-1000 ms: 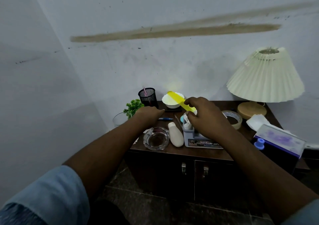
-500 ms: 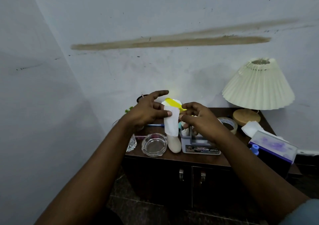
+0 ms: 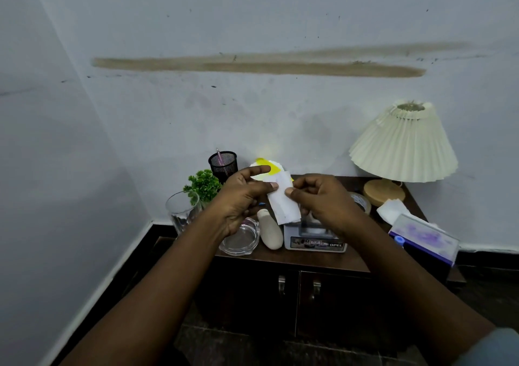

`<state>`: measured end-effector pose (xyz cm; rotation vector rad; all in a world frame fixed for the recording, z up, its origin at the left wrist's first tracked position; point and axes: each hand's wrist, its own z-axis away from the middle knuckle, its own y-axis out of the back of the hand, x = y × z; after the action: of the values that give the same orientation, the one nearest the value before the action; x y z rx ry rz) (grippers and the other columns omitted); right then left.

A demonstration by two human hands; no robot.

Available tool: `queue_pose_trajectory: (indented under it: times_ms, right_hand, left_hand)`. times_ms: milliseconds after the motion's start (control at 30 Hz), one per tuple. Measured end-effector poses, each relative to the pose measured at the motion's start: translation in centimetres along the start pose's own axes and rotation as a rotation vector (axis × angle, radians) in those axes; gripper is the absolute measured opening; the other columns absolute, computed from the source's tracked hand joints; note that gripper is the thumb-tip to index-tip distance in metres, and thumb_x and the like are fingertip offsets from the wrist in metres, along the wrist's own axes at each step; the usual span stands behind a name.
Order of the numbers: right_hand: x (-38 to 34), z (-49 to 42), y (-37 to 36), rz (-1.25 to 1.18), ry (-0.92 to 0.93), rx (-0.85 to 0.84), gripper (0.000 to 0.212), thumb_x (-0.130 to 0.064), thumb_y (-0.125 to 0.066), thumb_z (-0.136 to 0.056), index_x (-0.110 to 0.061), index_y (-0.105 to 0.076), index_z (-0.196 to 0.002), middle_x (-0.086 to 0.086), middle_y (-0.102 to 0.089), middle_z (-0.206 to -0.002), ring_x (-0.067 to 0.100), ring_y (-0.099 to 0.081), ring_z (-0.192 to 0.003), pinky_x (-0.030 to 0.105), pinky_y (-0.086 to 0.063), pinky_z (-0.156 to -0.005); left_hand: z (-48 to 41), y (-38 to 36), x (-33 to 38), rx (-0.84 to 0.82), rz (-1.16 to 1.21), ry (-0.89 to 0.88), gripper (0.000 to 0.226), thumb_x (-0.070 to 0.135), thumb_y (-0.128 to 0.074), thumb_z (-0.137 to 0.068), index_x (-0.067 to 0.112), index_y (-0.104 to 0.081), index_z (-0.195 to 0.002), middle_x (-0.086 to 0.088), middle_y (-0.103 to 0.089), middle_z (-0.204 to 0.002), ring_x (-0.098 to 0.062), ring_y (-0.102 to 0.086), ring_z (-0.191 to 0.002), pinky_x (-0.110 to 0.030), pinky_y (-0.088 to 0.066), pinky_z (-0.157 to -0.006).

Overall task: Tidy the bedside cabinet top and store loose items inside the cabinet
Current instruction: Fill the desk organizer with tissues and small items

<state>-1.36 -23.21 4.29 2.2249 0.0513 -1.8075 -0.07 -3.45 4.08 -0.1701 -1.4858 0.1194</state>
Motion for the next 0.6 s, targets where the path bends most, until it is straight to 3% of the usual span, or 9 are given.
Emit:
queue_pose_trajectory:
  times_ms: [67,233,300,367,467,533,600]
  right_hand:
    - [0.4,-0.4,0.8,0.045,0.015,0.071,0.012,-0.013,-0.074,-0.092,-0.015,-0.072,-0.080,-0.001,-0.068,-0.066,0.007,-0.055,-0.051,0.022,-0.044,-0.050]
    - [1.0,-0.4,3.2,0.087,0.037,0.151,0.009,-0.017,-0.073,-0.093,-0.017,-0.075,-0.083,-0.003,-0.072,-0.069,0.009,-0.058,-0.053,0.025,-0.047,-0.053]
    - [1.1,0.0,3.8,0.096,0.055,0.156,0.008,-0.020,-0.074,-0.093,-0.017,-0.074,-0.085,-0.002,-0.070,-0.067,0.012,-0.058,-0.055,0.022,-0.045,-0.052]
    - [1.1,0.3,4.2,0.110,0.072,0.161,0.006,-0.021,-0.074,-0.092,-0.019,-0.074,-0.087,-0.004,-0.068,-0.065,0.010,-0.059,-0.056,0.016,-0.042,-0.049]
    - [0.7,0.8,5.1,0.217,0.081,0.121,0.003,-0.021,-0.075,-0.091,-0.018,-0.074,-0.090,0.003,-0.072,-0.075,0.010,-0.063,-0.066,0.022,-0.049,-0.058]
    - [0.4,1.0,5.8,0.309,0.078,0.082,0.002,-0.016,-0.076,-0.090,-0.017,-0.074,-0.090,-0.002,-0.072,-0.075,0.004,-0.064,-0.067,0.020,-0.050,-0.063]
    - [0.3,1.2,6.3,0.385,0.069,0.045,0.003,-0.013,-0.076,-0.089,-0.015,-0.074,-0.090,-0.007,-0.071,-0.072,-0.003,-0.062,-0.063,0.012,-0.046,-0.058]
  left_hand:
    - [-0.2,0.0,-0.5,-0.036,-0.014,-0.003,0.044,0.003,-0.081,-0.080,0.015,-0.069,-0.120,-0.010,-0.067,-0.085,-0.015,-0.052,-0.057,-0.021,-0.024,-0.048]
    - [-0.2,-0.8,-1.2,-0.135,-0.106,0.003,0.039,0.022,-0.084,-0.080,0.018,-0.073,-0.117,-0.004,-0.078,-0.103,-0.014,-0.071,-0.089,-0.029,-0.047,-0.065]
    - [-0.2,-1.5,-1.5,-0.131,-0.167,-0.021,0.035,0.022,-0.086,-0.077,0.018,-0.074,-0.110,-0.002,-0.079,-0.100,-0.013,-0.071,-0.085,-0.031,-0.051,-0.070]
    - [-0.1,-2.4,-2.0,-0.116,-0.211,-0.093,0.025,0.012,-0.086,-0.079,0.015,-0.074,-0.101,-0.005,-0.079,-0.093,-0.013,-0.071,-0.077,-0.027,-0.052,-0.065]
    - [-0.1,-3.8,-2.7,-0.113,-0.335,-0.256,0.020,0.000,-0.080,-0.083,0.018,-0.074,-0.088,0.005,-0.075,-0.077,-0.005,-0.068,-0.070,-0.022,-0.053,-0.064]
    - [0.0,-4.5,-3.1,-0.113,-0.514,-0.369,0.016,0.005,-0.080,-0.084,0.017,-0.071,-0.088,0.013,-0.068,-0.074,-0.001,-0.062,-0.069,-0.023,-0.053,-0.067]
    - [0.3,-5.1,-3.4,-0.129,-0.698,-0.478,0.018,0.013,-0.081,-0.084,0.025,-0.067,-0.088,0.020,-0.064,-0.072,0.002,-0.059,-0.069,-0.020,-0.050,-0.069]
